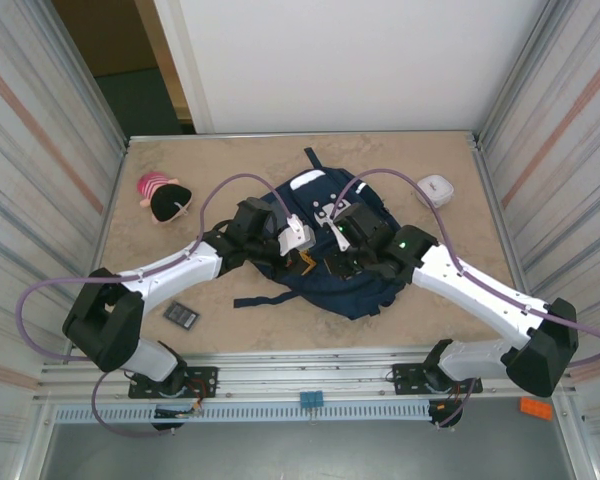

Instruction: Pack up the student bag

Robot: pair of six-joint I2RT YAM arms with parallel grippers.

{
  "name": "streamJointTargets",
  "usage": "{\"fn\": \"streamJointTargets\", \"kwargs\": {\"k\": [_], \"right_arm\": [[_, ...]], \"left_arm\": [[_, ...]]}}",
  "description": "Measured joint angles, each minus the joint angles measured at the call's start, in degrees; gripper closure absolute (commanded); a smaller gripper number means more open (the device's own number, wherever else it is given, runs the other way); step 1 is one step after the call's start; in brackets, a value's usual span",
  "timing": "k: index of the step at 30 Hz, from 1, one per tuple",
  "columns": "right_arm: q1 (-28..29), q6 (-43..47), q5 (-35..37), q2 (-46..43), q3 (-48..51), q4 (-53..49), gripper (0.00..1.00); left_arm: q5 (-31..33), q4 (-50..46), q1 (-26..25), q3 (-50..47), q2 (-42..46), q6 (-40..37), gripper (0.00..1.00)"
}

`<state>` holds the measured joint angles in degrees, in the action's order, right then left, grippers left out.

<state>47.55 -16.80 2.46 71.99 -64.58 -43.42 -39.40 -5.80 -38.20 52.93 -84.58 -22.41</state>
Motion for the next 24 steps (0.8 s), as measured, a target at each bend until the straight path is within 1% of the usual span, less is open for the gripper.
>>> {"fn": "streamJointTargets", "kwargs": {"k": [4,6,7,13,15,18,21,24], "right_arm": [[-1.9,1.4,-2.9,0.0,-0.2,-0.3,0.93],[-2.3,2.1,-4.2,0.0,-0.2,-0.5,0.94],[-2.4,2.3,-4.5,0.0,-0.2,-0.5,0.93],[-2.7,2.5,-7.0,0.0,-0.3,-1.0,0.80],[-2.7,2.5,-7.7,0.5,-0.3,-1.2,0.78],[-3.0,2.5,-8.7,1.8,-0.3,-1.7,0.78],[-3.0,2.3,-8.8,2.9,-0.3,-2.2,0.92],[-3.0,2.3,-8.9,3.0,-0.5,-2.7,0.99]], "left_arm": [[0.0,0.0,0.2,0.0,0.0,0.0,0.98],[0.0,-0.1,0.2,0.0,0.0,0.0,0.98],[0.0,-0.2,0.2,0.0,0.0,0.0,0.98],[0.0,-0.2,0.2,0.0,0.0,0.0,0.98],[0.0,-0.3,0.2,0.0,0.0,0.0,0.98],[0.0,-0.4,0.2,0.0,0.0,0.0,0.98],[0.0,-0.4,0.2,0.0,0.0,0.0,0.98],[0.4,-0.4,0.2,0.0,0.0,0.0,0.98]]}}
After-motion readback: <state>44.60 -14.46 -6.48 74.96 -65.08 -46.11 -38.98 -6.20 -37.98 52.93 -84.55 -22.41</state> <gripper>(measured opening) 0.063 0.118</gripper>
